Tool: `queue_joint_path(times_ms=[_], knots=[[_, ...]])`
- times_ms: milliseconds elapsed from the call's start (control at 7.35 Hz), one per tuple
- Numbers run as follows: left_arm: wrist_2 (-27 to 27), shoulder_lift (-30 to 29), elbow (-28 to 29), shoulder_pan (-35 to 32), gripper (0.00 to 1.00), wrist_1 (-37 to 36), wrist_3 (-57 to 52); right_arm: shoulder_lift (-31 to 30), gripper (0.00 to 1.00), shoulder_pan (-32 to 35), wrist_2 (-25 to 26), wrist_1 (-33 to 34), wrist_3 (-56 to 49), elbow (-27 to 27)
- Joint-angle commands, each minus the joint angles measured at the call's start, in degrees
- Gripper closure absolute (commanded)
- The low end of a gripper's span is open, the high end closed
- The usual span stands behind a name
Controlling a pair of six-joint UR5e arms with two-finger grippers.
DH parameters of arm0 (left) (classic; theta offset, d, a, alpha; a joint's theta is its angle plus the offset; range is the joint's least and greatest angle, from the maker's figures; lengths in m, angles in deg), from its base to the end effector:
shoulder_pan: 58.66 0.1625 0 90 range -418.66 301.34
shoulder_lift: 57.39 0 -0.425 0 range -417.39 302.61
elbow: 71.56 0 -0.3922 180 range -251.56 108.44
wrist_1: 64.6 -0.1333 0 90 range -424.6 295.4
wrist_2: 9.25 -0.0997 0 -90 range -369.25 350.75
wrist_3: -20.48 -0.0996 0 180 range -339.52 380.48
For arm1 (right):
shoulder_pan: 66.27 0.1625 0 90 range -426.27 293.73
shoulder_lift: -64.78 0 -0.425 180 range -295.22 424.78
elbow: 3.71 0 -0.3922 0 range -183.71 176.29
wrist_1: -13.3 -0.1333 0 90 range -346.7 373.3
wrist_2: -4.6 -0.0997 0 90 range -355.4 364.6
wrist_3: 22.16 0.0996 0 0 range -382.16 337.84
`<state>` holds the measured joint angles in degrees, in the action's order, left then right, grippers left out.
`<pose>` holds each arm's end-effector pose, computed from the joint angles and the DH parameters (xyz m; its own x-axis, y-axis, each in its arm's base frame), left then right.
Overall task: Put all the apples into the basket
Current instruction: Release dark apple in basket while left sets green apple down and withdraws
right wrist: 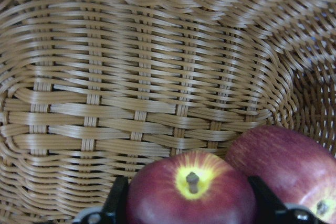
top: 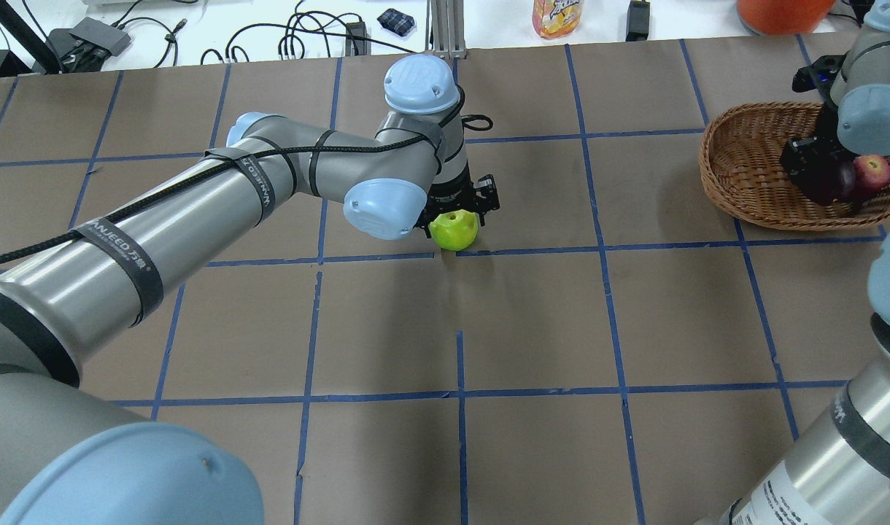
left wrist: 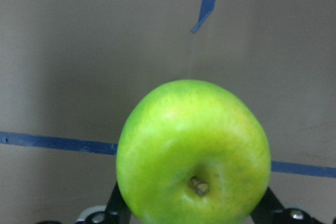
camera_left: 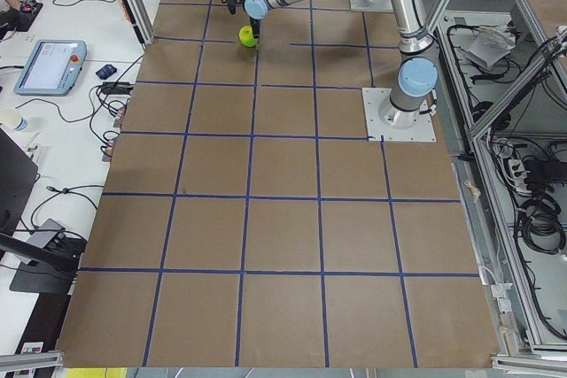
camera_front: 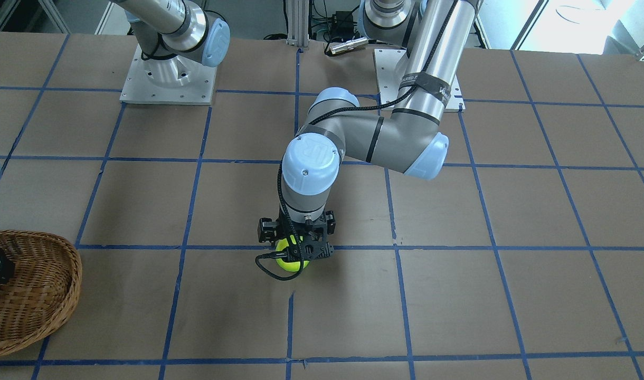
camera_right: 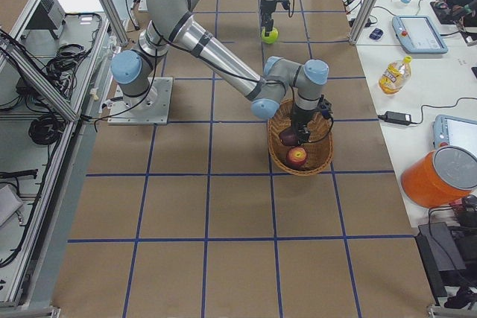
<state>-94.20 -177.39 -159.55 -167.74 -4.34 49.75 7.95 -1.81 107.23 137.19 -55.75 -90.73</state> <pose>-0.3505 -0.5787 0.2504 -0.9802 -0.1756 0.0917 -0.1748 0.9845 0.0164 -0.1914 -0.6592 0.2305 -0.9664 -0.1371 0.2175 -0.1253 0.9899 0.0670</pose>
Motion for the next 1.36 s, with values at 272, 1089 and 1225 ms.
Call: queue_joint_path(times_ms=[272,1089,1225], knots=[[1.72,11.35,17.02,13.41,0.0,26.0,-23.48,-5.28,0.0,2.06,0.12,-6.52,-0.07,0.01],[-5.14,26.33,13.05,22.5,0.0,45.26,-31.47,-12.6,0.0,22.61,-14.35,-19.03,28.15,-0.08],[-5.31,25.71,9.97,21.89,0.0,40.34,-30.08,-12.08,0.0,26.46,-14.73,-18.42,36.49,0.0]])
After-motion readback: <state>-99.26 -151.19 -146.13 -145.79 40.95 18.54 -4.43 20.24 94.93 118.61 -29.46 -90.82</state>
